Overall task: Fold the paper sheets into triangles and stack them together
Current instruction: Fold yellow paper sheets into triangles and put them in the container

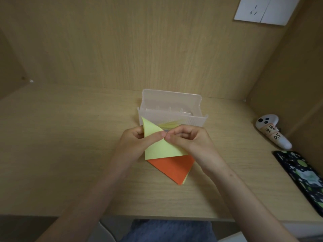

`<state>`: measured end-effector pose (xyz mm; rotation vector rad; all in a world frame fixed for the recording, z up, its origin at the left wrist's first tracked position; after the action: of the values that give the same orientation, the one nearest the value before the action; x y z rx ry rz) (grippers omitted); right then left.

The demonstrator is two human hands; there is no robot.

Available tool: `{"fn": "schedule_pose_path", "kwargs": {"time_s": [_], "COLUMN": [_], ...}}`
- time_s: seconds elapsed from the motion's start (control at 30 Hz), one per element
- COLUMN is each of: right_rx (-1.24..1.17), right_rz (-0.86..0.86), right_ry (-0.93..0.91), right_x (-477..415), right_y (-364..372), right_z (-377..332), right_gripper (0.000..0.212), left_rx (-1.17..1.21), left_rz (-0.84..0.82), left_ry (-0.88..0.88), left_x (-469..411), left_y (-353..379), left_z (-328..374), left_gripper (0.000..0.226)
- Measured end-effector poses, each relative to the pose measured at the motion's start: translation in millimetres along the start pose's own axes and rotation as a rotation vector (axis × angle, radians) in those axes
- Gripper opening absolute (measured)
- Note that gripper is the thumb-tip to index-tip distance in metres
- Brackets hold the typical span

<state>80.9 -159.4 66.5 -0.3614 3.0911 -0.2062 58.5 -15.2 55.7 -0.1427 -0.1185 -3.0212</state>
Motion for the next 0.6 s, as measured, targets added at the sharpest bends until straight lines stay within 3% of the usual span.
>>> {"fn": "schedule_pose_path", "kwargs": {"time_s": [0.3,0.6], "right_rx": [0.054,0.012], "right_rz": [0.001,-0.022], "right_ry": [-0.025,0.005], "right_x": [3.5,10.5], "right_y": [1.2,-3.4], "right_z": [-3.4,0.8], "right_gripper": [0.012,0.006], "left_rx": [0.091,0.069], "left_rz": [0.086,0.064], "left_ry": [-0.037,-0.02], "left_x": [0.3,-5.9], "left_y": [-3.9,-9.1], "left_z": [-11.1,-9.8], "left_gripper": [0.007,0.009]}}
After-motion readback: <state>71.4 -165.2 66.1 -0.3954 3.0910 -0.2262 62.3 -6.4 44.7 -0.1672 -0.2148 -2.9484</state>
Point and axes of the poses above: each hand's wrist, its own x-axis away from the middle knuckle, its own y-axis out of the palm, z = x × y, the point moved 10 cm from there along -x, towards the middle knuckle
